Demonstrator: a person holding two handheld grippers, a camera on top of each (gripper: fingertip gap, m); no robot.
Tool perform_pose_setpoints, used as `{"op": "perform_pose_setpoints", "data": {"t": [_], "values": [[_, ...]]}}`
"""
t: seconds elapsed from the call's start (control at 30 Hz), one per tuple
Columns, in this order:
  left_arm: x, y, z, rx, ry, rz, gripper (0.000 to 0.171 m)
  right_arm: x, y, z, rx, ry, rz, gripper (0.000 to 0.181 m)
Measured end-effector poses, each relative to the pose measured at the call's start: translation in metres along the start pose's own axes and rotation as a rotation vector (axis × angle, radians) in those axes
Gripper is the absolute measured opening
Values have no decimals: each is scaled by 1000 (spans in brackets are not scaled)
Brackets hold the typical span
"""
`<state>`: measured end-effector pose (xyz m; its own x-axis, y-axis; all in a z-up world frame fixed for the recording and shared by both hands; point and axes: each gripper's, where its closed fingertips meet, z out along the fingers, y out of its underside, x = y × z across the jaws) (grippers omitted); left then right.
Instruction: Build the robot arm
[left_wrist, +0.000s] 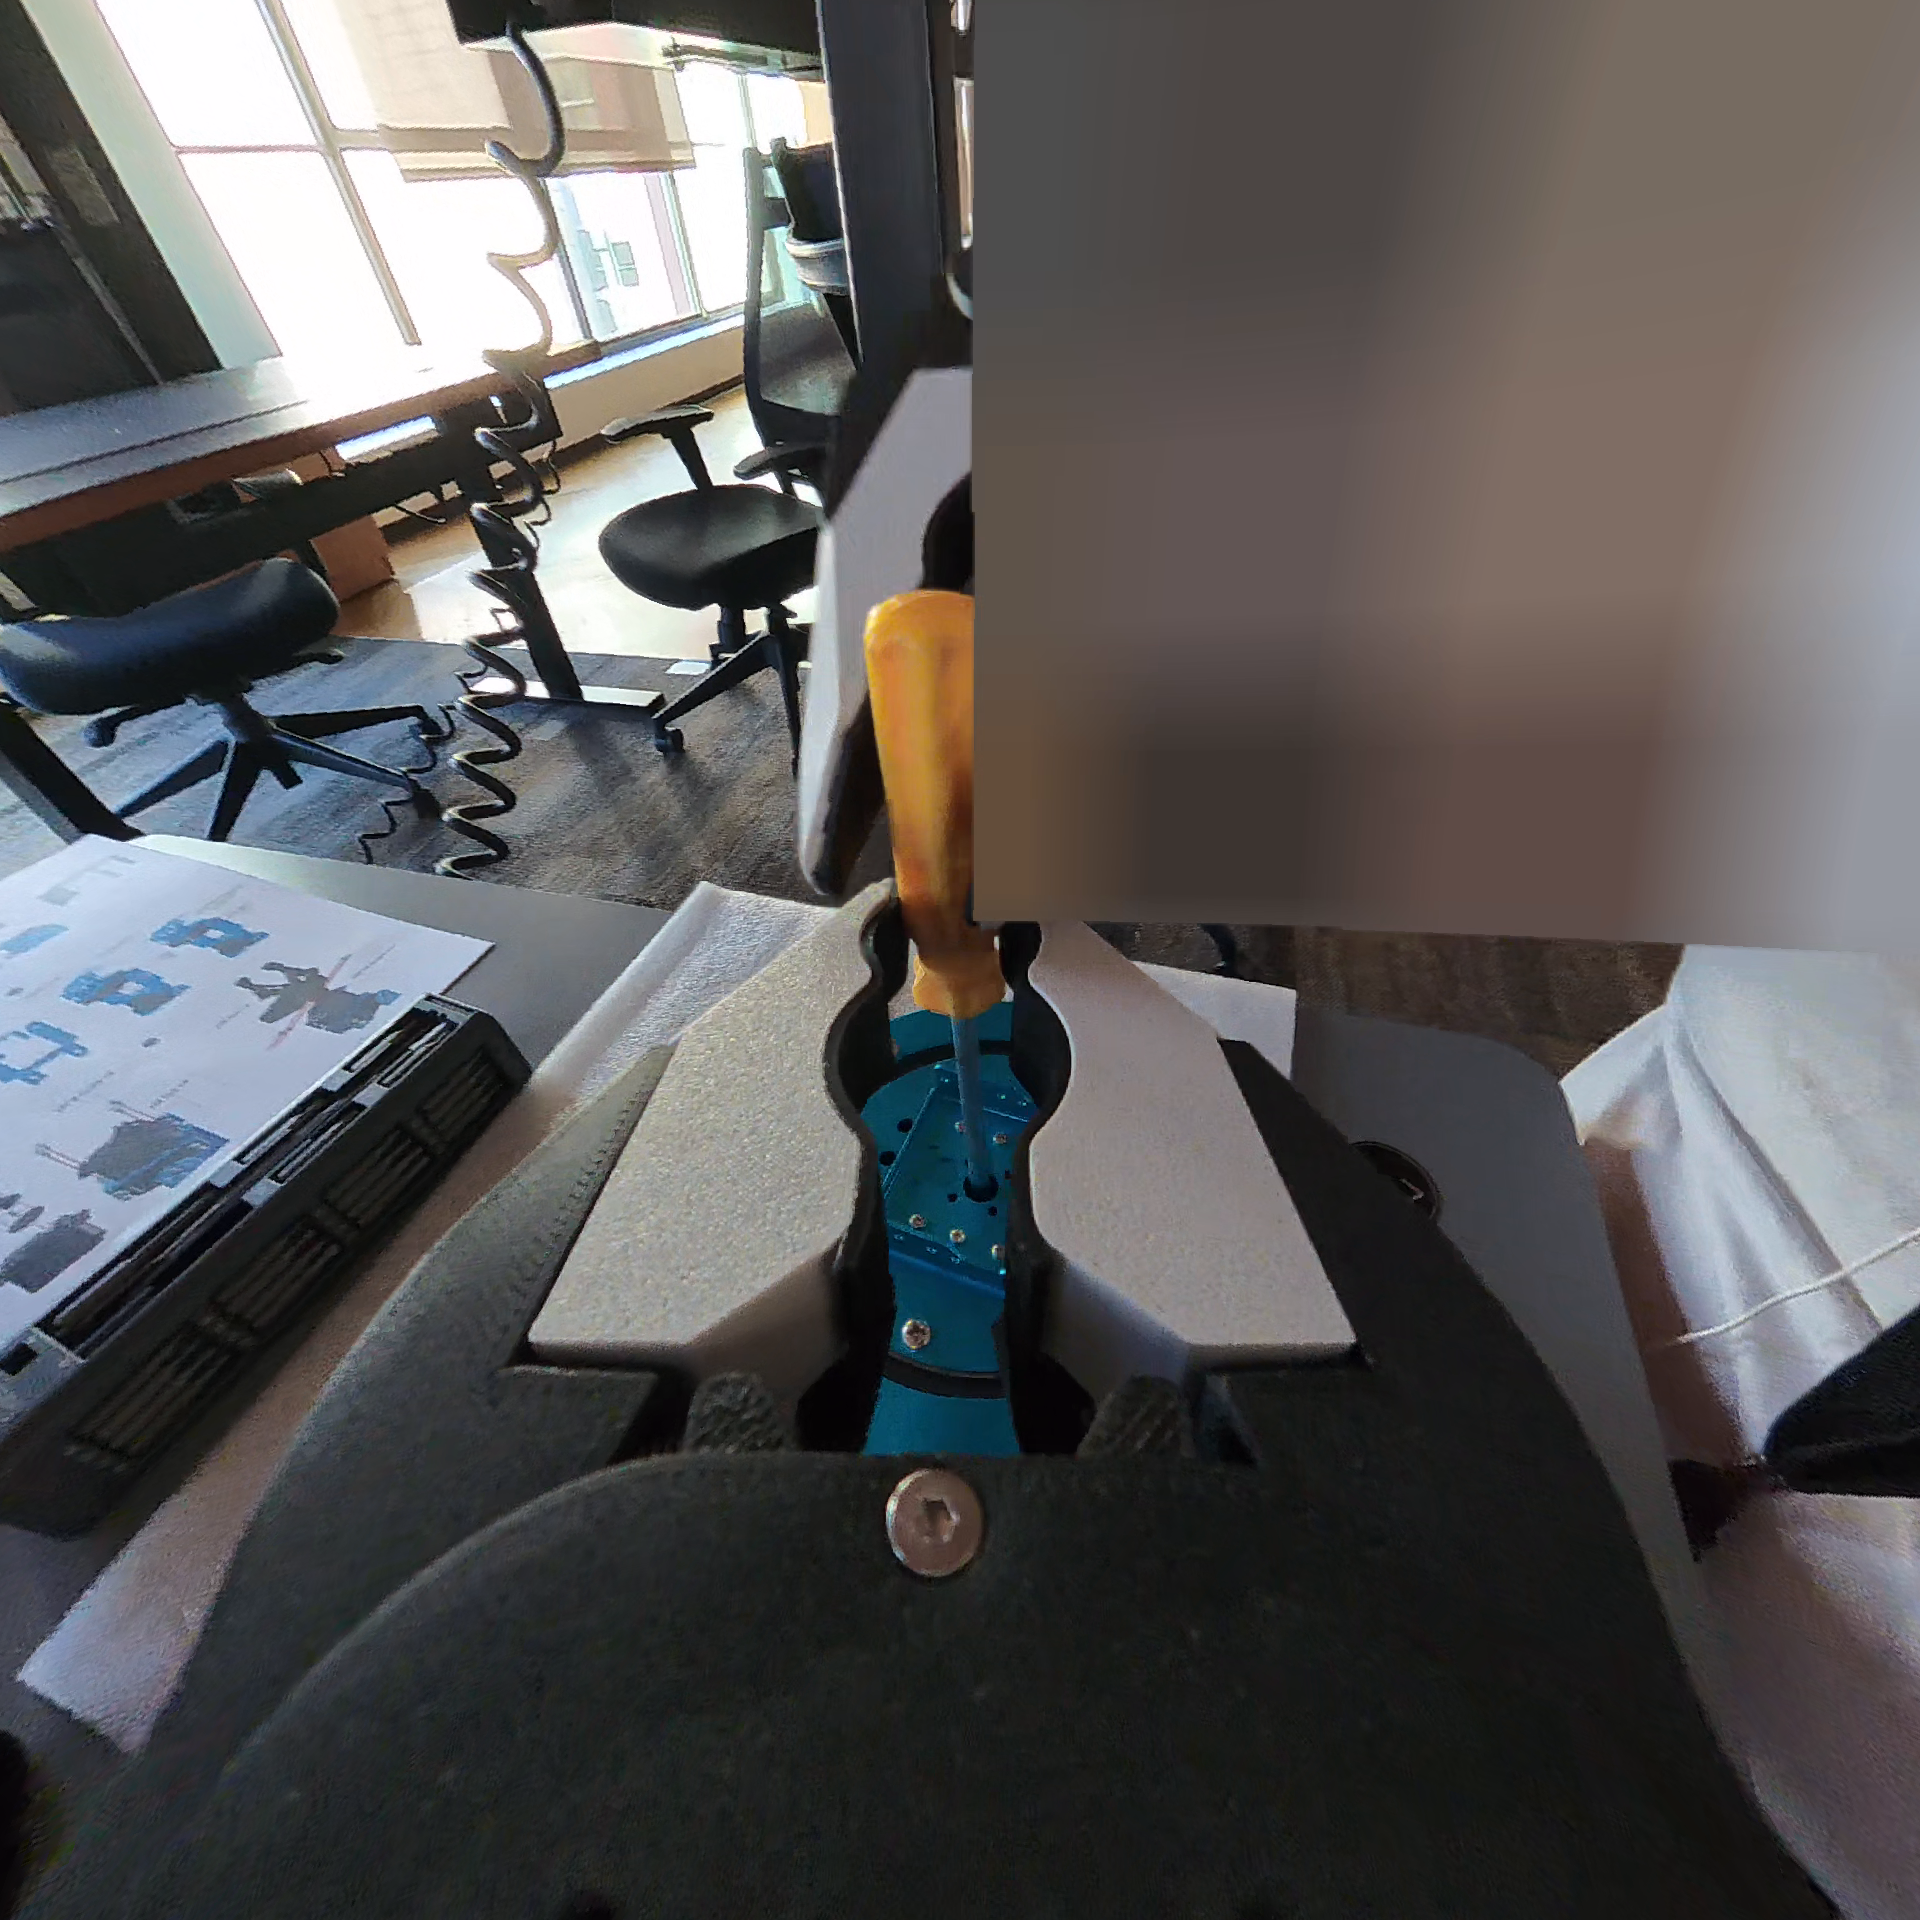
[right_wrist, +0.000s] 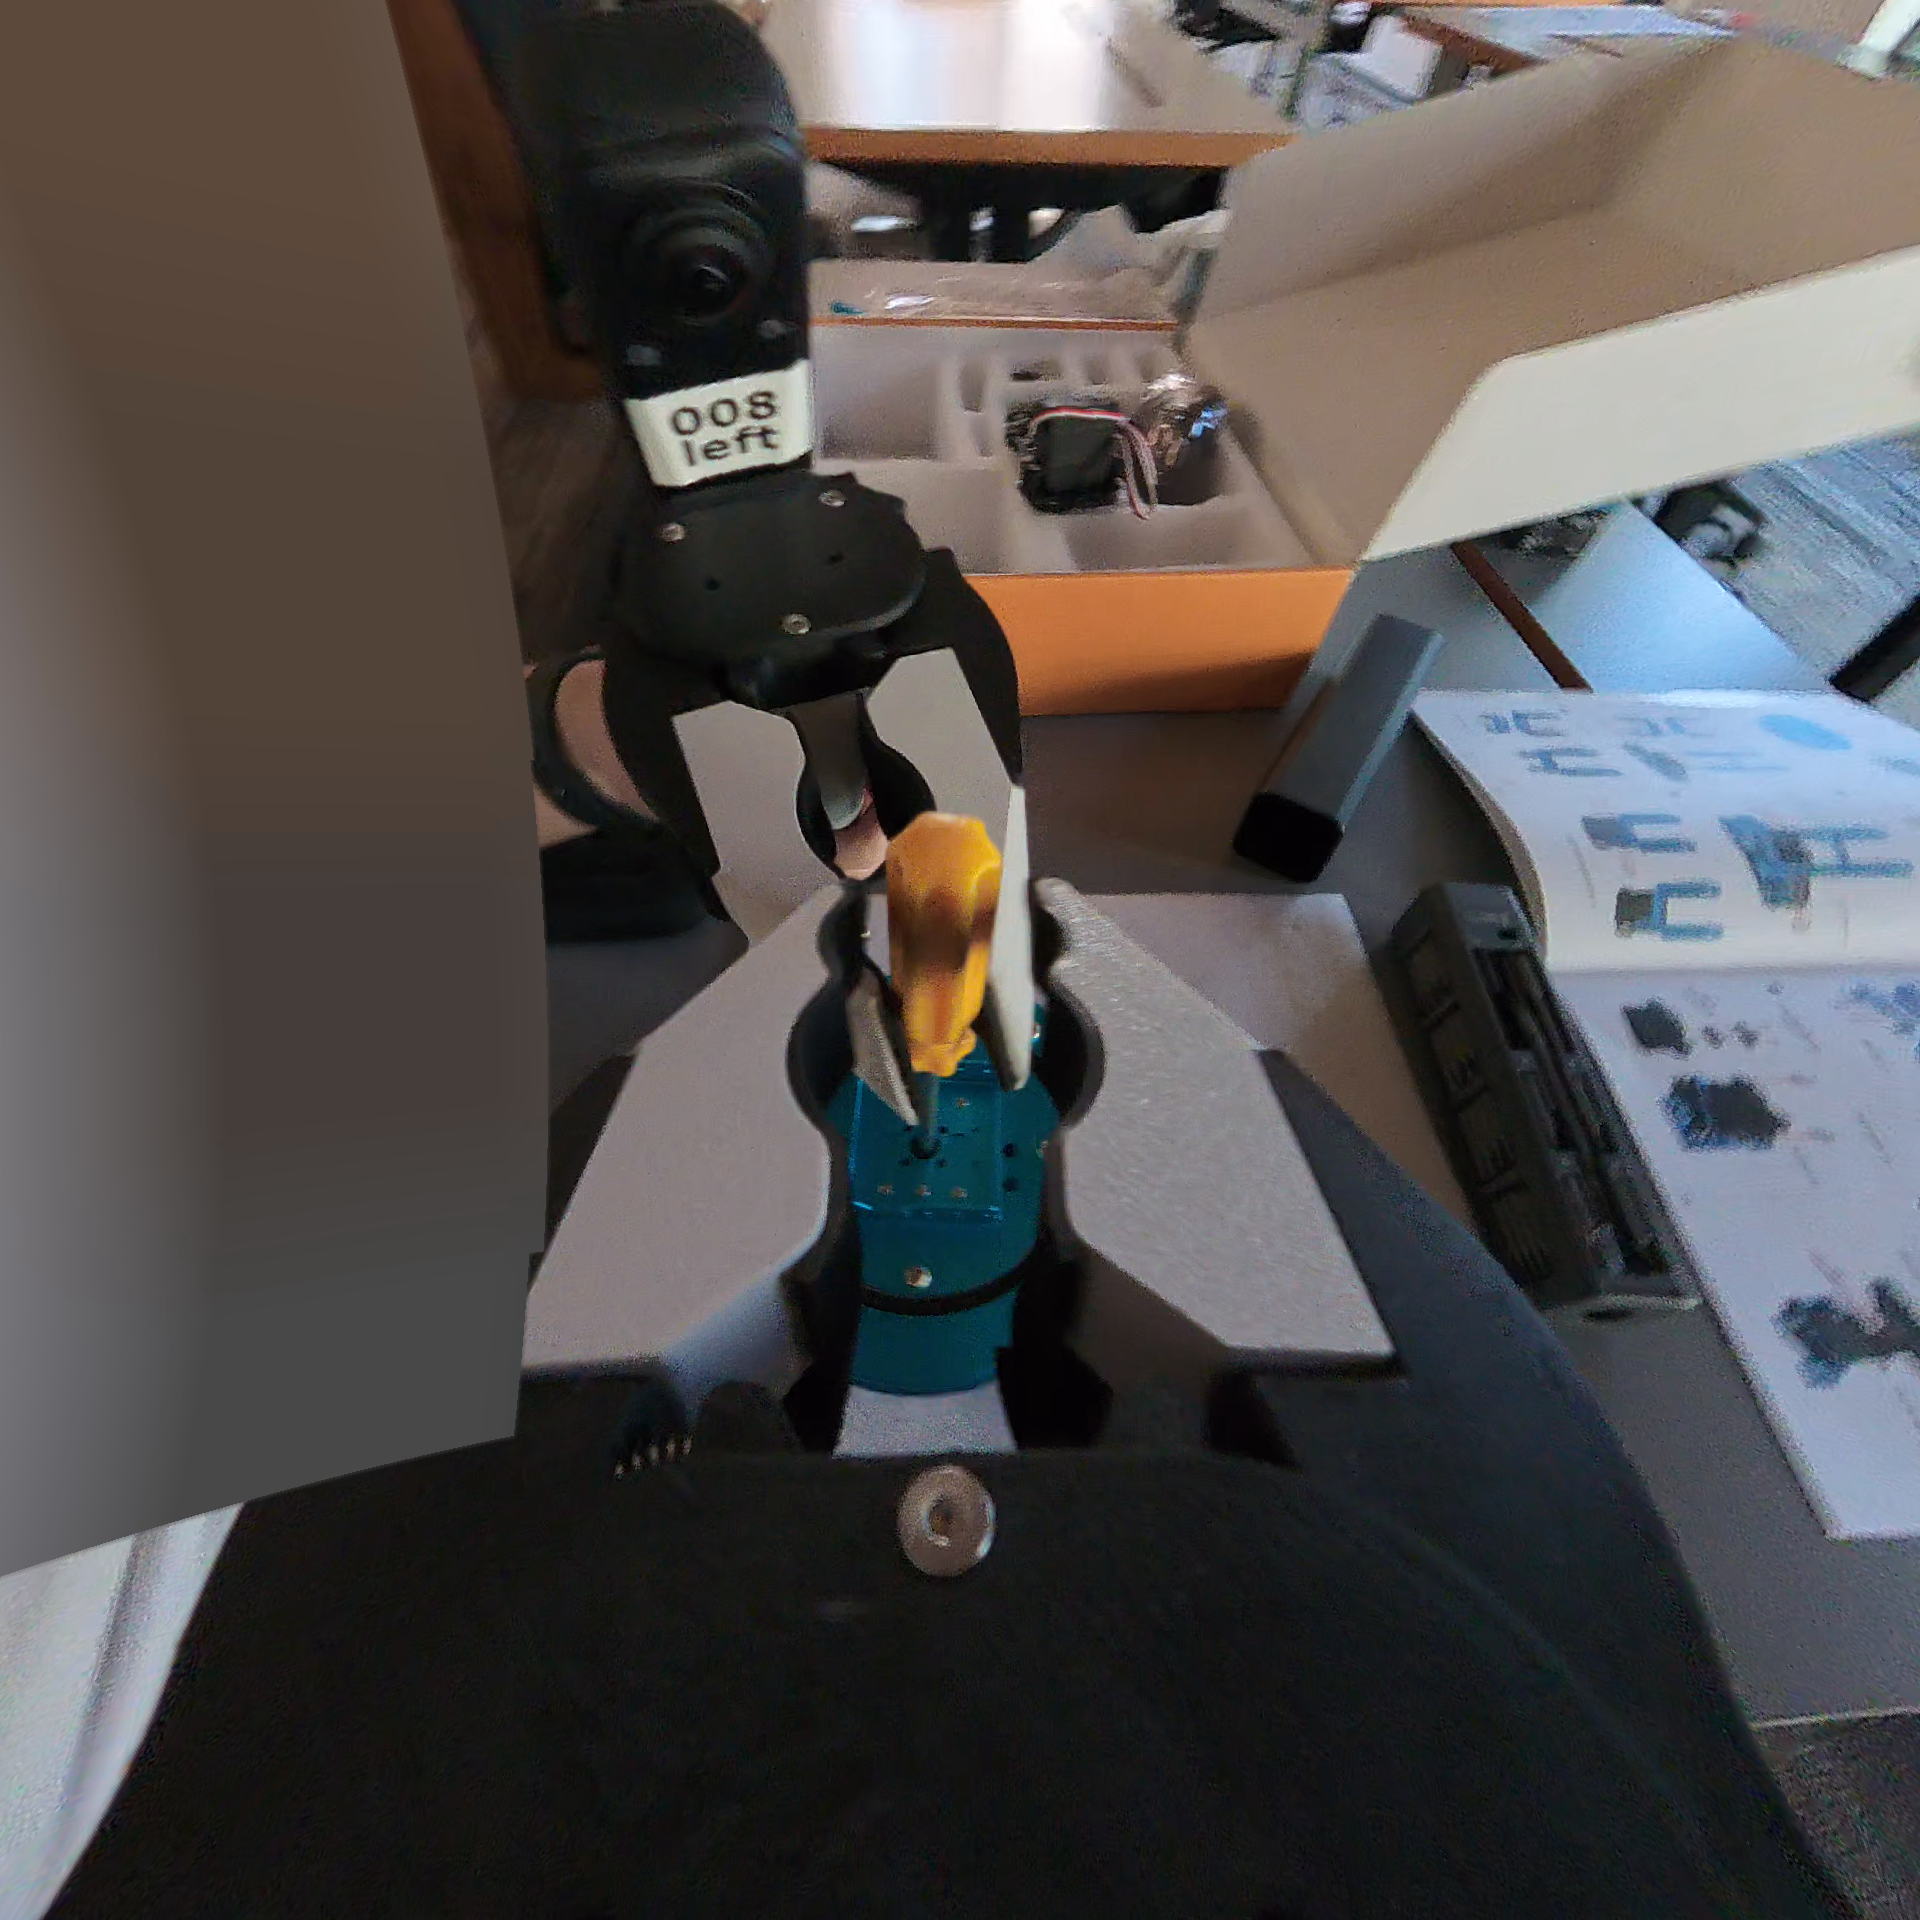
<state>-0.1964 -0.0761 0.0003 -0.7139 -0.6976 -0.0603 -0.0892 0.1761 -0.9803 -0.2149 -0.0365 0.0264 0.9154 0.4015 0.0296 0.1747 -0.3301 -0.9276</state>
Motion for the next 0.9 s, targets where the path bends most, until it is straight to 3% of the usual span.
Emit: {"op": "perform_pose_setpoints", "data": {"t": [0.03, 0.13, 0.27, 0.33, 0.47, 0.63, 0.73, 0.77, 0.9], "values": [[0, 0, 0, 0, 6, -7, 15, 3, -5, -4, -17, -38, -64, 40], [0, 0, -1, 5, 17, -11, 15, 4, -12, -13, -104, -205, -274, 42], [1, 0, -1, 9, 18, -4, 15, -6, -14, -16, -230, -425, -335, 23], [0, 1, -2, 4, 13, -5, 15, -8, -10, -14, -303, -461, -367, 18], [-4, 1, -4, 8, 15, -37, 16, -2, -10, -9, -412, -383, -278, 17], [-8, 3, -4, 11, 7, -48, 16, 4, -9, -5, -513, -95, -55, 16], [-5, 2, -3, 8, 21, -43, 17, 3, -10, -6, -508, -131, -240, 22], [-5, 2, -3, 3, 22, -38, 17, 3, -14, -5, -484, -158, -260, 28], [-5, 2, -2, 0, 30, -42, 16, 0, -15, -6, -456, -264, -216, 17]]}}
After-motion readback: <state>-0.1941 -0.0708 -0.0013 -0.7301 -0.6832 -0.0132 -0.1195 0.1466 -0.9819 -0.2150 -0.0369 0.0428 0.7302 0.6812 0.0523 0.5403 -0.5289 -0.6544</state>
